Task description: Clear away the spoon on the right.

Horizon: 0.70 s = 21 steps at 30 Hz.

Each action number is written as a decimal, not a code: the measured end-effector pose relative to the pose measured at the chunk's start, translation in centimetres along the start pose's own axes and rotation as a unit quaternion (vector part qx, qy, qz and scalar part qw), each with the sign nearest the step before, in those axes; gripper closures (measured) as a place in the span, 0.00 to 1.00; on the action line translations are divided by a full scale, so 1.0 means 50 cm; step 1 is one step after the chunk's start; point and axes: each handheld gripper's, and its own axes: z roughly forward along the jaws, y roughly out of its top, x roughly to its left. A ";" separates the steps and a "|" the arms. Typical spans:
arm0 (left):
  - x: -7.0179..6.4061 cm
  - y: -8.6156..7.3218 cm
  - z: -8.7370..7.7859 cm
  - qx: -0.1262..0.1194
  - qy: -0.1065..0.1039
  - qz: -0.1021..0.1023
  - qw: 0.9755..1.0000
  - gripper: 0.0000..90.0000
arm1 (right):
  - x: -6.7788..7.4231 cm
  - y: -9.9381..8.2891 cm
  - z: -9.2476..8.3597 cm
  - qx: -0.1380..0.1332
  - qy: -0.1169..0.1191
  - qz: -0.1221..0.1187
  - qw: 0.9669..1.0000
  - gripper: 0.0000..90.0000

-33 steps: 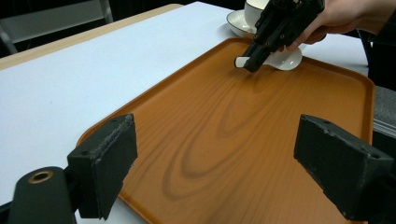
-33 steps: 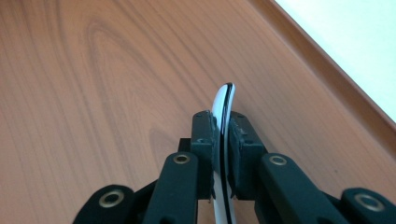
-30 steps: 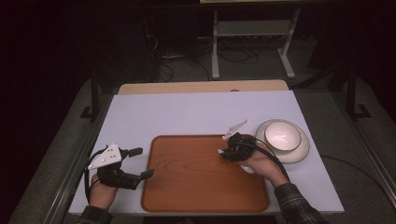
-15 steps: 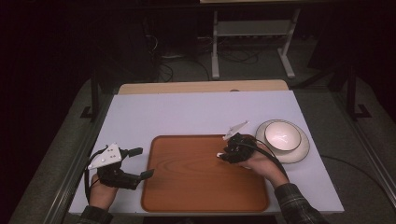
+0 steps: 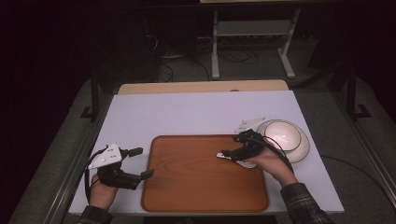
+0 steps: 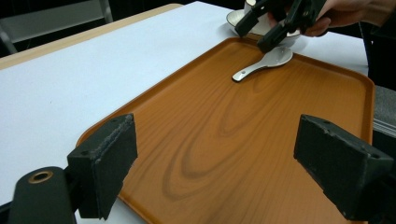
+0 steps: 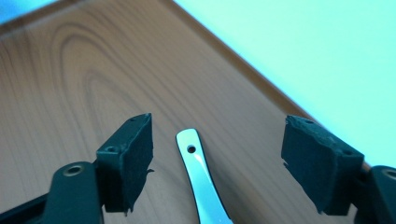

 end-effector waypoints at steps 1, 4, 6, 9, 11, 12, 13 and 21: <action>0.000 0.000 0.000 0.000 0.000 0.000 1.000 0.14 | -0.003 -0.001 -0.011 -0.011 -0.003 0.003 1.000 0.26; 0.000 0.000 -0.001 0.000 0.000 -0.001 1.000 0.14 | -0.006 -0.002 -0.022 -0.023 -0.003 0.008 1.000 0.26; 0.001 0.000 -0.001 -0.001 0.001 -0.001 1.000 0.14 | -0.010 -0.002 -0.032 -0.032 -0.004 0.009 0.999 0.25; 0.000 0.000 -0.001 0.000 0.000 -0.001 1.000 0.14 | -0.015 -0.005 -0.057 -0.052 -0.008 0.013 0.999 0.24; 0.001 -0.001 -0.002 0.000 0.001 -0.001 1.000 0.14 | -0.016 -0.006 -0.064 -0.057 -0.010 0.014 0.998 0.24; 0.002 0.000 -0.003 -0.001 0.001 -0.001 1.000 0.14 | -0.017 -0.007 -0.070 -0.062 -0.011 0.014 0.998 0.23; 0.002 0.000 -0.003 -0.001 0.002 0.000 1.000 0.14 | -0.018 -0.009 -0.078 -0.066 -0.012 0.014 0.998 0.23; 0.002 0.000 -0.003 0.000 0.001 0.000 1.000 0.14 | -0.024 -0.035 -0.149 -0.107 -0.013 0.022 0.994 0.21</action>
